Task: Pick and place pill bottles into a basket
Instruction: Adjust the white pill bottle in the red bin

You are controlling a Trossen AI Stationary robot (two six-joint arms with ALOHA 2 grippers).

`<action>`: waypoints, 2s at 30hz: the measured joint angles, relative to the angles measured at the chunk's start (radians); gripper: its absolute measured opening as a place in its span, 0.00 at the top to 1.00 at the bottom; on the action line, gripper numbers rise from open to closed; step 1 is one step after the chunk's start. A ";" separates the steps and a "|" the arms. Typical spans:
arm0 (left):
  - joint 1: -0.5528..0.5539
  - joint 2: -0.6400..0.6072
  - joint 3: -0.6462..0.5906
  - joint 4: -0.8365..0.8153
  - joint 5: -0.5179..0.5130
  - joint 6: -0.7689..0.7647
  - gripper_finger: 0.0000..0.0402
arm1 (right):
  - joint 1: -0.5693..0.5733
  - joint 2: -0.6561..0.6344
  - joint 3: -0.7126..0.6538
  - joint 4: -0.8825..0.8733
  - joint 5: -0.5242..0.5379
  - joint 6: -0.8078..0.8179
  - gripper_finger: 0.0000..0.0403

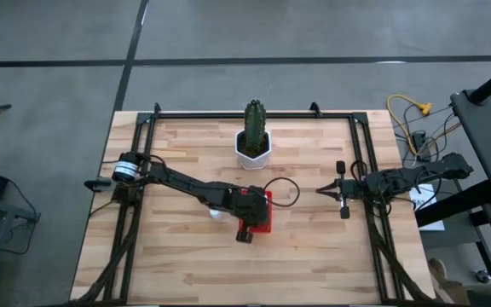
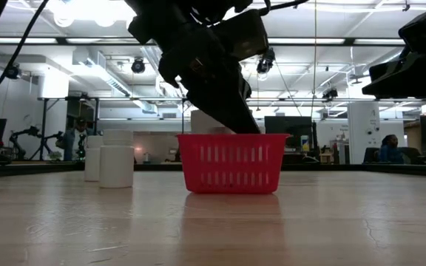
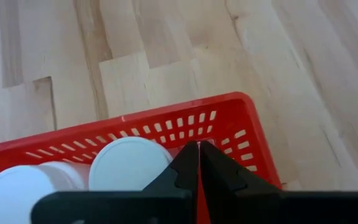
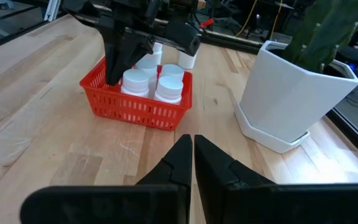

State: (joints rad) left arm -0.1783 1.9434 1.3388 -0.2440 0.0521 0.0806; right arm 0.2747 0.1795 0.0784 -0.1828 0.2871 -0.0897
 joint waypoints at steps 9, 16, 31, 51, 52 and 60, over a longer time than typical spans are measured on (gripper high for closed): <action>-0.001 -0.001 0.014 0.000 0.054 -0.068 1.00 | 0.000 0.000 0.000 0.000 0.000 0.000 0.98; -0.002 -0.058 0.023 -0.015 0.074 -0.069 1.00 | 0.000 0.000 0.000 0.001 0.000 0.003 0.98; -0.088 -0.369 -0.173 0.008 -0.186 -0.015 1.00 | 0.000 0.044 -0.002 0.200 -0.168 0.017 0.98; -0.105 -0.687 -0.596 0.246 -0.298 -0.021 1.00 | 0.004 0.645 0.198 0.498 -0.191 0.106 0.98; -0.105 -0.690 -0.608 0.261 -0.298 -0.021 1.00 | 0.005 0.685 0.218 0.513 -0.193 0.092 0.98; -0.105 -0.704 -0.635 0.279 -0.299 -0.016 1.00 | 0.021 1.040 0.410 0.568 -0.236 0.069 0.98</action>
State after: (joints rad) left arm -0.2829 1.2392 0.7040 0.0349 -0.2466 0.0650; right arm 0.2959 1.2195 0.4886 0.3857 0.0509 -0.0207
